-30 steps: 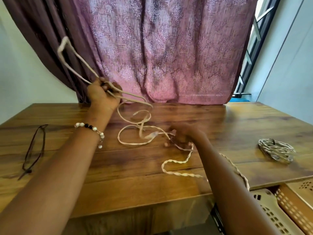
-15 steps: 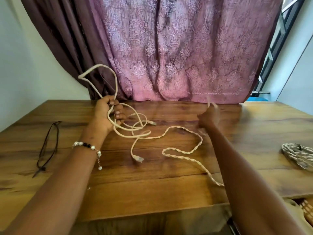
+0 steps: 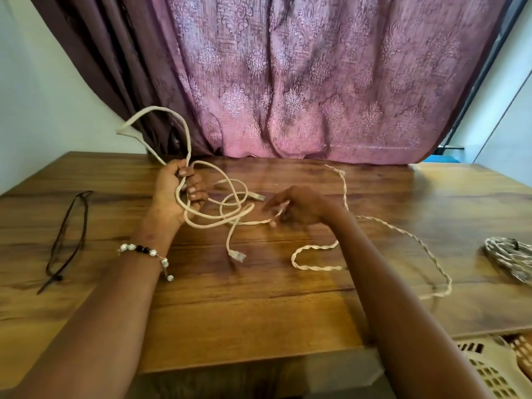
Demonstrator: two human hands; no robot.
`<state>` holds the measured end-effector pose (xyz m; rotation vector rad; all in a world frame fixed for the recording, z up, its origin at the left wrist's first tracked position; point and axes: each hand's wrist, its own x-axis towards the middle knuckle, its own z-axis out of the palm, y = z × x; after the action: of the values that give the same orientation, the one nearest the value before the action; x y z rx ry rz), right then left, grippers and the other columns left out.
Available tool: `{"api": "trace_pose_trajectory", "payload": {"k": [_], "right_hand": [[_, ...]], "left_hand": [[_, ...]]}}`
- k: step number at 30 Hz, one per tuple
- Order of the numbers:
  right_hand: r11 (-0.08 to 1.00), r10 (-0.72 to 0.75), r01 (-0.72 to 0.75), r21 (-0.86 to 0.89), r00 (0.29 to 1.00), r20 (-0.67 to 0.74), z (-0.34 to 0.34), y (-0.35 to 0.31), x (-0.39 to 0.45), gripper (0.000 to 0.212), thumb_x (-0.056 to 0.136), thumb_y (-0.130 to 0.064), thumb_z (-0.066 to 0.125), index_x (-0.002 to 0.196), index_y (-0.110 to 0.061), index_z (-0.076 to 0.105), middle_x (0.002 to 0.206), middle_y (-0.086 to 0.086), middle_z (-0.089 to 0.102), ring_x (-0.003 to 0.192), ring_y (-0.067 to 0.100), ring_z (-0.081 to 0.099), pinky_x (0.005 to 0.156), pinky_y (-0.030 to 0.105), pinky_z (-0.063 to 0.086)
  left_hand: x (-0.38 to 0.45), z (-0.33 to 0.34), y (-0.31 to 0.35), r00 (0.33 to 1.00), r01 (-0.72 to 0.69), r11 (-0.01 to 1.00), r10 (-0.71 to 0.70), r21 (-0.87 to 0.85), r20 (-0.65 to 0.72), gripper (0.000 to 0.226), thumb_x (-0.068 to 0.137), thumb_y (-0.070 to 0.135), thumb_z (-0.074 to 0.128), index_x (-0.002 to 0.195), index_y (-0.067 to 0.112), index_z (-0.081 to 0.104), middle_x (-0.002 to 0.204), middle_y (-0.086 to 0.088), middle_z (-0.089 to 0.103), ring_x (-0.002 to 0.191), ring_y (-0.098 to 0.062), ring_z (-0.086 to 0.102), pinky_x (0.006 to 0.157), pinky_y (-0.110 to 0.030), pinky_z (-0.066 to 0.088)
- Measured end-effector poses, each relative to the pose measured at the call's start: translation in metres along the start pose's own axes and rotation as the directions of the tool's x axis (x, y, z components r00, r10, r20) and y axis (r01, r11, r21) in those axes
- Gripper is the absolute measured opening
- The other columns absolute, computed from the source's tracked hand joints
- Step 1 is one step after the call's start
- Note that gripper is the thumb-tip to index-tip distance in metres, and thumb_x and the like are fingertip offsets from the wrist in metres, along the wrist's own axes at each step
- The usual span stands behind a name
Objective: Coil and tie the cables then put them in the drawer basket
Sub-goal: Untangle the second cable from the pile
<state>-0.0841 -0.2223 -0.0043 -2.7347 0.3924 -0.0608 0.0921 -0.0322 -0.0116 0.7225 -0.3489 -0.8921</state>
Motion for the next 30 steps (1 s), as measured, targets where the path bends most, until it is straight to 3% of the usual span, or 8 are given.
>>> {"api": "trace_pose_trajectory", "payload": {"k": [3, 11, 17, 20, 22, 24, 27, 30], "right_hand": [[0.999, 0.043, -0.044, -0.008, 0.994, -0.102, 0.013, -0.002, 0.009, 0.019, 0.077, -0.007, 0.073, 0.094, -0.014, 0.074, 0.099, 0.002, 0.072, 0.086, 0.009, 0.059, 0.064, 0.011, 0.037], [0.882, 0.258, -0.397, -0.254, 0.857, -0.445, 0.016, 0.039, 0.022, 0.024, 0.089, -0.014, 0.057, 0.108, 0.0, 0.064, 0.114, 0.023, 0.062, 0.108, 0.037, 0.058, 0.09, 0.038, 0.047], [0.808, 0.392, -0.559, -0.189, 0.748, -0.536, 0.012, 0.038, 0.015, 0.032, 0.092, -0.007, 0.046, 0.122, -0.006, 0.056, 0.128, 0.021, 0.051, 0.121, 0.039, 0.046, 0.091, 0.046, 0.047], [0.924, 0.247, -0.376, -0.067, 0.722, -0.646, -0.004, 0.024, 0.011, 0.022, 0.087, -0.011, 0.06, 0.109, -0.01, 0.064, 0.115, 0.014, 0.063, 0.109, 0.034, 0.056, 0.085, 0.039, 0.048], [0.981, 0.126, -0.014, 0.193, 0.804, -0.581, -0.013, 0.002, 0.004, 0.023, 0.082, -0.007, 0.069, 0.104, -0.013, 0.067, 0.101, 0.006, 0.069, 0.093, 0.023, 0.065, 0.077, 0.029, 0.05], [0.889, -0.095, 0.255, 0.38, 0.915, -0.393, -0.016, -0.026, -0.009, 0.037, 0.077, -0.003, 0.075, 0.11, -0.017, 0.066, 0.104, -0.001, 0.069, 0.09, 0.012, 0.065, 0.073, 0.021, 0.053], [0.896, -0.307, 0.321, 0.308, 0.947, -0.094, -0.001, -0.052, -0.01, 0.037, 0.077, -0.012, 0.077, 0.113, -0.017, 0.068, 0.115, -0.004, 0.067, 0.093, -0.006, 0.061, 0.074, 0.015, 0.051], [0.907, -0.302, 0.34, 0.25, 0.936, -0.178, 0.015, -0.062, 0.008, 0.012, 0.085, -0.014, 0.07, 0.092, -0.005, 0.074, 0.089, 0.008, 0.073, 0.079, 0.013, 0.065, 0.067, 0.024, 0.049]], "left_hand": [[-0.001, -0.004, -0.002, 0.999, 0.029, 0.999, -0.028, 0.02, -0.022, 0.048, 0.085, 0.03, 0.038, 0.038, 0.023, 0.039, 0.034, 0.006, 0.023, 0.03, -0.007, 0.027, 0.029, -0.016, 0.02], [-0.002, -0.001, -0.003, 0.993, 0.059, 0.997, -0.055, 0.04, -0.104, 0.052, 0.09, 0.032, 0.037, 0.038, 0.023, 0.037, 0.034, 0.007, 0.021, 0.029, -0.007, 0.025, 0.029, -0.015, 0.019], [0.0, -0.001, -0.001, 0.985, 0.042, 0.998, -0.032, 0.055, -0.168, 0.049, 0.094, 0.033, 0.037, 0.045, 0.022, 0.038, 0.035, 0.007, 0.023, 0.028, -0.007, 0.025, 0.028, -0.013, 0.019], [0.002, 0.002, -0.003, 0.979, 0.036, 0.991, -0.009, 0.126, -0.205, 0.038, 0.095, 0.032, 0.04, 0.06, 0.02, 0.041, 0.035, 0.007, 0.026, 0.027, -0.005, 0.026, 0.028, -0.012, 0.019], [0.002, 0.003, -0.001, 0.971, 0.016, 0.988, 0.022, 0.156, -0.238, 0.035, 0.097, 0.032, 0.041, 0.065, 0.018, 0.045, 0.035, 0.007, 0.028, 0.027, -0.004, 0.026, 0.028, -0.011, 0.02], [0.0, 0.002, 0.002, 0.958, 0.008, 0.987, 0.039, 0.163, -0.283, 0.033, 0.098, 0.032, 0.043, 0.07, 0.016, 0.05, 0.035, 0.007, 0.029, 0.027, -0.004, 0.027, 0.028, -0.011, 0.021], [-0.002, -0.002, 0.007, 0.926, 0.01, 0.987, 0.05, 0.158, -0.374, 0.031, 0.1, 0.027, 0.042, 0.073, 0.014, 0.048, 0.034, 0.005, 0.035, 0.026, -0.004, 0.029, 0.028, -0.013, 0.024], [-0.002, -0.006, 0.009, 0.849, 0.025, 0.983, 0.074, 0.18, -0.523, 0.029, 0.098, 0.026, 0.048, 0.073, 0.011, 0.049, 0.044, -0.002, 0.054, 0.039, -0.011, 0.048, 0.037, -0.018, 0.042]]}}
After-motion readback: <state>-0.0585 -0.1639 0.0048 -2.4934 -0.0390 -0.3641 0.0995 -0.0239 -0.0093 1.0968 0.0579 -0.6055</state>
